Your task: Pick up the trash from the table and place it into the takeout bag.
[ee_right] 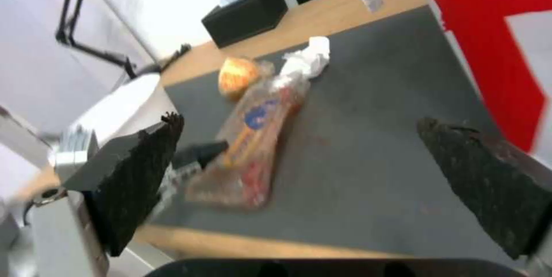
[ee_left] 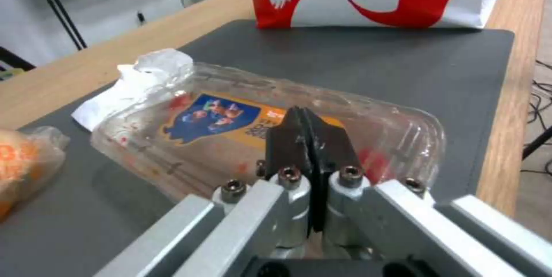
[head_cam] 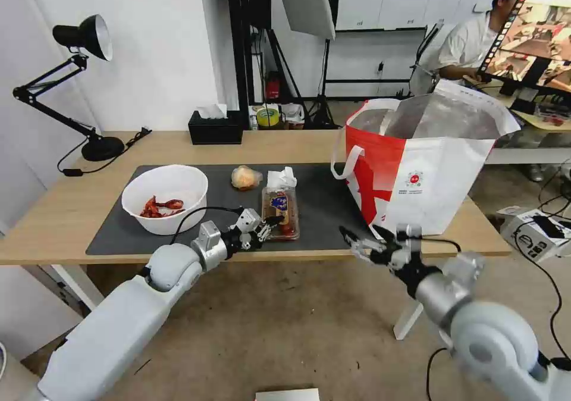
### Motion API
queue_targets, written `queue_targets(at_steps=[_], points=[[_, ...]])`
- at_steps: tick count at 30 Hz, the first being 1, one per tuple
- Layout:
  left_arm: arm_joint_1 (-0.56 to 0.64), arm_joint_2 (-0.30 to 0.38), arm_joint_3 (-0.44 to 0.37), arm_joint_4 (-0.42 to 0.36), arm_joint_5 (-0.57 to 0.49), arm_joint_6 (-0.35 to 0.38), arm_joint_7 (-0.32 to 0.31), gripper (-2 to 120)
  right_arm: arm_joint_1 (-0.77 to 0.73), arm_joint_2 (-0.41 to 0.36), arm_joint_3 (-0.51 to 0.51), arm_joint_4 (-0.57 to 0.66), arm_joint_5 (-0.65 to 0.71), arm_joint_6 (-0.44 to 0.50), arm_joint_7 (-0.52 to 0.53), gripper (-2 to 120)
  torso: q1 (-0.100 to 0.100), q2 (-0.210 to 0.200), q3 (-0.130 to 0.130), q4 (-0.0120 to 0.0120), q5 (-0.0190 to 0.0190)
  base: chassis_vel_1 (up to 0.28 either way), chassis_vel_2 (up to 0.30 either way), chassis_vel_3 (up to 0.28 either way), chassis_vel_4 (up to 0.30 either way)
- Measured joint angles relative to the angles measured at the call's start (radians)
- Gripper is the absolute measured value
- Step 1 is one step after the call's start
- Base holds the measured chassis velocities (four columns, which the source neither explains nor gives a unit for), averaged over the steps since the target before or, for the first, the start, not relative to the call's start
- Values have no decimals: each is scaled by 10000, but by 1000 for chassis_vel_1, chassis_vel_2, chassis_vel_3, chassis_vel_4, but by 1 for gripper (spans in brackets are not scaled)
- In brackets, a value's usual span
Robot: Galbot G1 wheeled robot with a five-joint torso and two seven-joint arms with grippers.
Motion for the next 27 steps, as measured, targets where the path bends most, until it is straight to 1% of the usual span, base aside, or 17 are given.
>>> queue_targets(at_steps=[1,5,6,9,10,13,14,16,18,20,27], points=[[0,0,0,0,0,0,0,0,0,0,0,0,0,0,0,100,0,0,0,0,0,0,0,0,0],[68,-33,-9,-3,-52,-31,-30,0,1593,85,-790,-721,1749,-55,695,100,0,-1,0,-1,0,0,0,0,0],[68,-33,-9,-3,-52,-31,-30,0,1593,85,-790,-721,1749,-55,695,100,0,-1,0,-1,0,0,0,0,0],[100,-43,-26,-1,-61,-52,-51,0,2846,401,-1366,-1540,2757,-511,1291,100,0,-1,1,-1,0,0,0,0,0],[100,-43,-26,-1,-61,-52,-51,0,2846,401,-1366,-1540,2757,-511,1291,100,0,-1,1,-1,0,0,0,0,0],[149,45,-32,-10,-71,-81,-52,0,3817,897,-1801,-2325,3721,-1232,1845,100,1,-1,0,-1,0,0,0,0,0],[149,45,-32,-10,-71,-81,-52,0,3817,897,-1801,-2325,3721,-1232,1845,100,1,-1,0,-1,0,0,0,0,0],[225,139,-95,-29,-83,-85,-49,0,4421,1276,-2156,-2798,3960,-1808,2051,100,0,-1,1,-1,-2,0,0,0,0],[267,174,-128,-51,-87,-85,-46,0,4586,1379,-2263,-2942,3987,-1934,2089,100,1,-1,1,-1,-2,0,0,0,0],[447,298,-233,-133,-93,-104,-33,0,5210,1782,-2680,-3512,4056,-2386,2323,100,0,-1,0,0,-1,0,0,0,0],[663,395,-416,-157,-99,-181,-7,0,6187,2442,-3370,-4468,4199,-2992,2681,100,-1,0,0,-1,-3,0,0,0,0]])
